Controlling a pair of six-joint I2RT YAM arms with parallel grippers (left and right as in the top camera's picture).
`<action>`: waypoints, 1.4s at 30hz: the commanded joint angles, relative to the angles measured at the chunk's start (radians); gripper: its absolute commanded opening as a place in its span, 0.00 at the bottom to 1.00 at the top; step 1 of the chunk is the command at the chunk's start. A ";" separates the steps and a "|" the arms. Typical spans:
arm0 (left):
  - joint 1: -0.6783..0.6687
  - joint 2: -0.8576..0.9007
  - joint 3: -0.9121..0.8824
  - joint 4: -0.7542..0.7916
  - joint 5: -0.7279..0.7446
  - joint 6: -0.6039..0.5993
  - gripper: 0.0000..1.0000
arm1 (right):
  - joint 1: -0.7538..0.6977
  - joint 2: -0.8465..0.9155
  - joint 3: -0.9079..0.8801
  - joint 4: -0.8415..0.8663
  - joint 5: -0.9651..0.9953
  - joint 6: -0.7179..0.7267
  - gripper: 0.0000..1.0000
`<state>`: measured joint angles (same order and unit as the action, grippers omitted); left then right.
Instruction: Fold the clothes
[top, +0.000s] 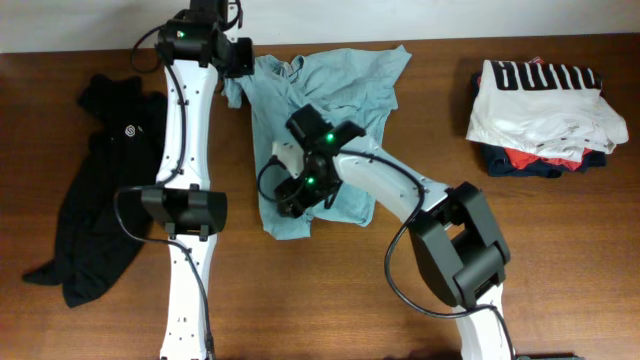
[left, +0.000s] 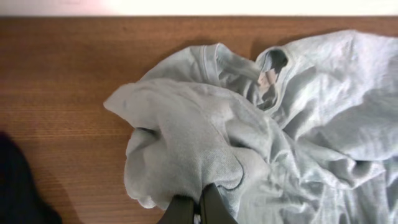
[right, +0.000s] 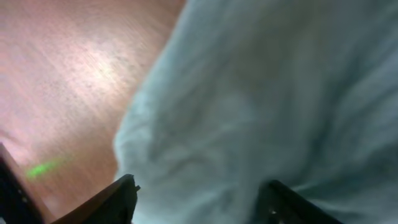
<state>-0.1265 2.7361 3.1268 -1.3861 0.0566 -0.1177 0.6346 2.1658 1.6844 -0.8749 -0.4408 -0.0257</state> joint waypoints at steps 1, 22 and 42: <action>0.008 -0.084 0.013 0.009 0.011 -0.009 0.01 | 0.033 -0.026 -0.008 0.010 -0.024 0.009 0.62; 0.118 -0.277 0.013 -0.005 0.011 -0.009 0.01 | -0.215 -0.218 0.220 -0.293 -0.002 -0.004 0.04; 0.127 -0.623 0.013 -0.064 0.011 -0.009 0.01 | -0.618 -0.464 0.820 -0.729 0.233 -0.019 0.04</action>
<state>-0.0391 2.1880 3.1268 -1.4567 0.1684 -0.1215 0.0734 1.7603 2.4275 -1.5635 -0.3061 -0.0380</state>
